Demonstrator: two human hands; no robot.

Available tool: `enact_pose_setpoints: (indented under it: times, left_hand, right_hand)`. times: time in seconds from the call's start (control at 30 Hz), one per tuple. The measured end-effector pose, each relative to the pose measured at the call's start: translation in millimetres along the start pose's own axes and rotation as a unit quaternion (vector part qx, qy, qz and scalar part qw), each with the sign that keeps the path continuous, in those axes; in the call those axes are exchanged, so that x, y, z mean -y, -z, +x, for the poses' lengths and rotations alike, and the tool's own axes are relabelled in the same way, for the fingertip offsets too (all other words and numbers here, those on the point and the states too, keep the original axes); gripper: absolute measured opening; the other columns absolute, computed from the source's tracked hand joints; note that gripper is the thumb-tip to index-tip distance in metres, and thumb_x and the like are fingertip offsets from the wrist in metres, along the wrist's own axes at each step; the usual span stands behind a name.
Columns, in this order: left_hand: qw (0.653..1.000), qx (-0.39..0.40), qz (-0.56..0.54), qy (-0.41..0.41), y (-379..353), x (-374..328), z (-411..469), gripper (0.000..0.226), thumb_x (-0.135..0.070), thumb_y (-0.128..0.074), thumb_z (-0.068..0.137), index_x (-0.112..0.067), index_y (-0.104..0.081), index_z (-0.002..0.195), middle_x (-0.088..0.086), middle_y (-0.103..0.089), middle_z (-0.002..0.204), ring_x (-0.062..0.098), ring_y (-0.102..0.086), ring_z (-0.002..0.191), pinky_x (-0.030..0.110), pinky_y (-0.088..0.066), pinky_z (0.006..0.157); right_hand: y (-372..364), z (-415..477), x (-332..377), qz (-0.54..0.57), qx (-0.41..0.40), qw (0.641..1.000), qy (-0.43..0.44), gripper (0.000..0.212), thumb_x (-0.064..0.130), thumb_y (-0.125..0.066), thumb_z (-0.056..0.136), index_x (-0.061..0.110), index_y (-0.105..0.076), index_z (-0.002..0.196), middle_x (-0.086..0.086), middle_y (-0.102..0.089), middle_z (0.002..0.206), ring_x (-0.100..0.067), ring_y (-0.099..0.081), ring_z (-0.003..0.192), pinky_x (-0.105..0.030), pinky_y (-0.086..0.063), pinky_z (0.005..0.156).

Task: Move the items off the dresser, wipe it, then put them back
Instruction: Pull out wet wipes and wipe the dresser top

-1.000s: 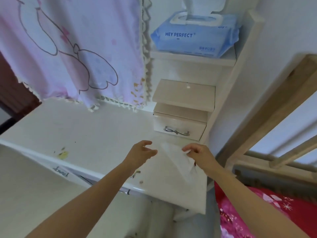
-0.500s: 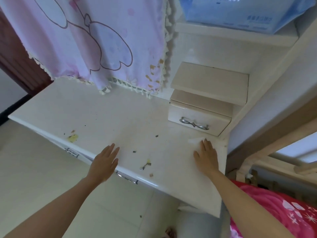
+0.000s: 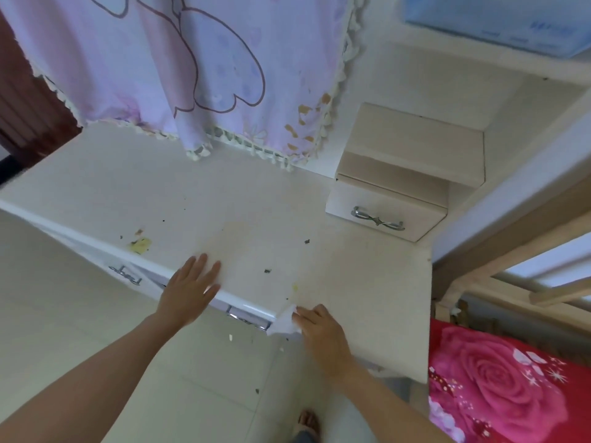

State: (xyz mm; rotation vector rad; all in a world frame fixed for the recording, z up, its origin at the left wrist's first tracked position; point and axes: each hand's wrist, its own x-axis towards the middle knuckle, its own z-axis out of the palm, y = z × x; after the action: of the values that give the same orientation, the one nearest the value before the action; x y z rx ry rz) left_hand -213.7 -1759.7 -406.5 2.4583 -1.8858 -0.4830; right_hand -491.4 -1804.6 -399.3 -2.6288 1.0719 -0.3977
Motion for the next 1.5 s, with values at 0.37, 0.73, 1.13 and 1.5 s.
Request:
enact_pose_setpoints:
  times: [0.37, 0.73, 1.13, 1.5]
  left_hand:
    - [1.0, -0.007, -0.023, -0.012, -8, 11, 9, 0.051, -0.036, -0.035, 0.095, -0.02, -0.028, 0.143, 0.01, -0.019, 0.15, 0.036, -0.021, 0.14, 0.048, -0.023, 0.114]
    - [1.0, 0.023, -0.008, 0.014, -11, 12, 11, 0.059, -0.037, -0.034, 0.098, -0.021, -0.005, 0.147, 0.005, 0.002, 0.156, 0.022, 0.002, 0.145, 0.034, -0.008, 0.119]
    - [0.996, 0.079, -0.012, 0.042, 3, 3, 10, 0.056, -0.038, -0.031, 0.098, -0.029, -0.004, 0.147, 0.001, 0.007, 0.157, 0.02, 0.007, 0.145, 0.035, -0.008, 0.118]
    - [0.995, 0.081, -0.031, 0.049, 7, 0, 9, 0.057, -0.038, -0.034, 0.098, -0.029, -0.007, 0.147, 0.0, 0.005, 0.157, 0.018, 0.006, 0.145, 0.037, -0.01, 0.118]
  right_hand:
    - [35, 112, -97, -0.041, -0.016, 0.959, -0.281, 0.041, -0.002, -0.038, 0.09, 0.007, -0.05, 0.127, -0.013, -0.045, 0.132, -0.032, -0.042, 0.114, -0.034, -0.04, 0.085]
    - [-43, 53, 38, 0.007, 0.093, 0.991, 0.096, 0.059, 0.006, -0.077, 0.035, 0.023, -0.051, 0.085, 0.011, -0.062, 0.089, -0.013, -0.05, 0.067, -0.018, -0.029, 0.036]
    - [38, 71, -90, -0.014, -0.049, 0.963, -0.266, 0.043, -0.012, -0.042, 0.08, 0.001, -0.056, 0.119, -0.018, -0.052, 0.123, -0.037, -0.047, 0.108, -0.038, -0.043, 0.087]
    - [-19, 39, 25, -0.058, 0.126, 0.989, 0.042, 0.056, 0.01, -0.08, 0.025, 0.021, -0.056, 0.074, 0.008, -0.059, 0.073, -0.013, -0.051, 0.057, -0.017, -0.026, 0.032]
